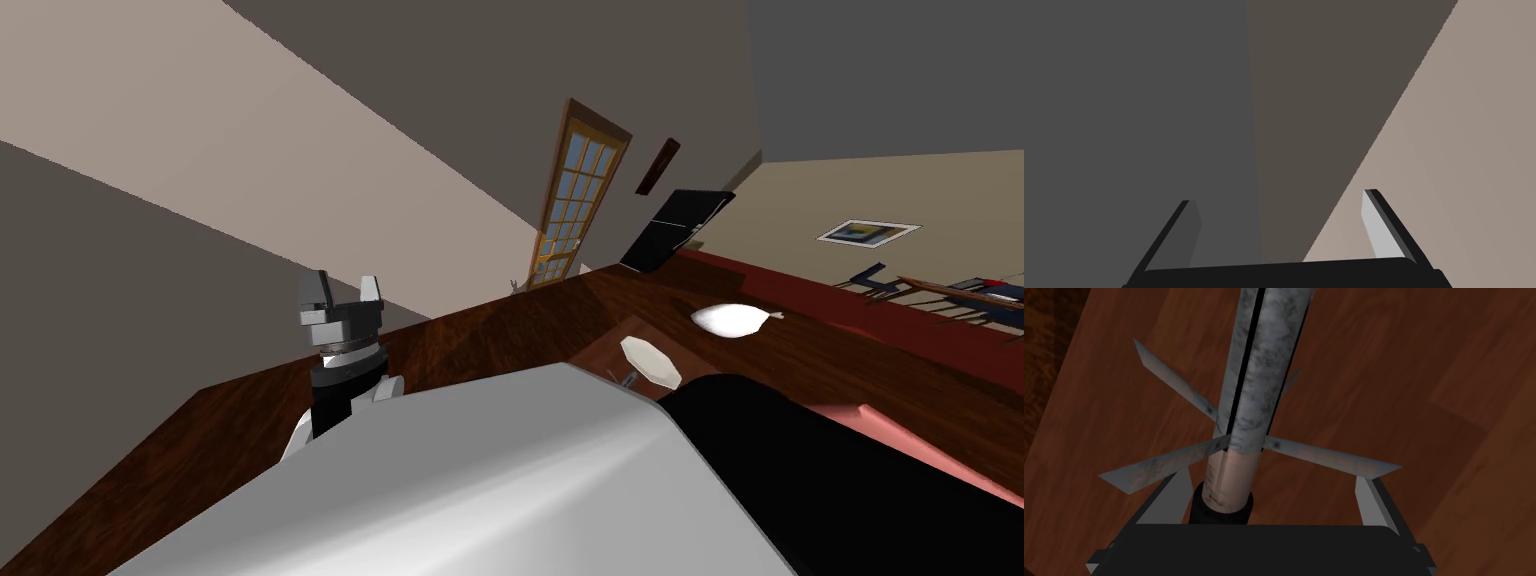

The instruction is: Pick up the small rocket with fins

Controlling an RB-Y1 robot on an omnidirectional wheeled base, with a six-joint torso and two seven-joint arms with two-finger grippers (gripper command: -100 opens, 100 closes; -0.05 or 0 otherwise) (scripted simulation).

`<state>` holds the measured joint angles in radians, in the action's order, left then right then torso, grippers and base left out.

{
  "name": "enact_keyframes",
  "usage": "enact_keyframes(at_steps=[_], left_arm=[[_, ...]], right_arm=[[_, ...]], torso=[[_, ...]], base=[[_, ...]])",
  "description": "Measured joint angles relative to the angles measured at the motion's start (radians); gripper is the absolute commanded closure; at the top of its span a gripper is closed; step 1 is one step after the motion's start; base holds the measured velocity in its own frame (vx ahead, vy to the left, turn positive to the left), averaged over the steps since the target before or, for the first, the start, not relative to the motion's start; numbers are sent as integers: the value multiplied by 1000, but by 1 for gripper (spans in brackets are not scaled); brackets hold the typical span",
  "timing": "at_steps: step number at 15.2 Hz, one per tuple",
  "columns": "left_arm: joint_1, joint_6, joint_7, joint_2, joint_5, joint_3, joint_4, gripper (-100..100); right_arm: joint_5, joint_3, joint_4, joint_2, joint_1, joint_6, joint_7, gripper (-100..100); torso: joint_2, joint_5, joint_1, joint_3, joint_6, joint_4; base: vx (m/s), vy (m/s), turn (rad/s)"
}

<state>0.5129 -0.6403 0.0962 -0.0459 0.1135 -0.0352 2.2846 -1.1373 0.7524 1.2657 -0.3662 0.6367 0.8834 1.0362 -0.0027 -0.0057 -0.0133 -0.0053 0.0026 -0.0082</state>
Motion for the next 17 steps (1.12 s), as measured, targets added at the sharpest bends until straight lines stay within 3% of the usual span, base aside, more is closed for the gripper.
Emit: enact_keyframes(at_steps=[4, 5, 10, 17], left_arm=[[0, 0, 0, 0, 0, 0, 0, 0], [0, 0, 0, 0, 0, 0, 0, 0], [0, 0, 0, 0, 0, 0, 0, 0], [0, 0, 0, 0, 0, 0, 0, 0]], right_arm=[[63, 31, 1, 40, -56, 31, -38, -100], [69, 33, 1, 43, -60, 33, -42, 100], [66, 31, 4, 44, -63, 36, -42, 100], [-27, -16, 10, -19, 36, -7, 26, 100]], torso=[[0, -3, -9, -1, 2, -1], [1, -3, -9, 0, 1, -1], [6, -6, -16, 2, 4, -2], [11, -6, -14, 5, 4, 0]], base=[[48, -32, -151], [15, 0, 13], [-2, 6, 50], [-57, 31, 157]])
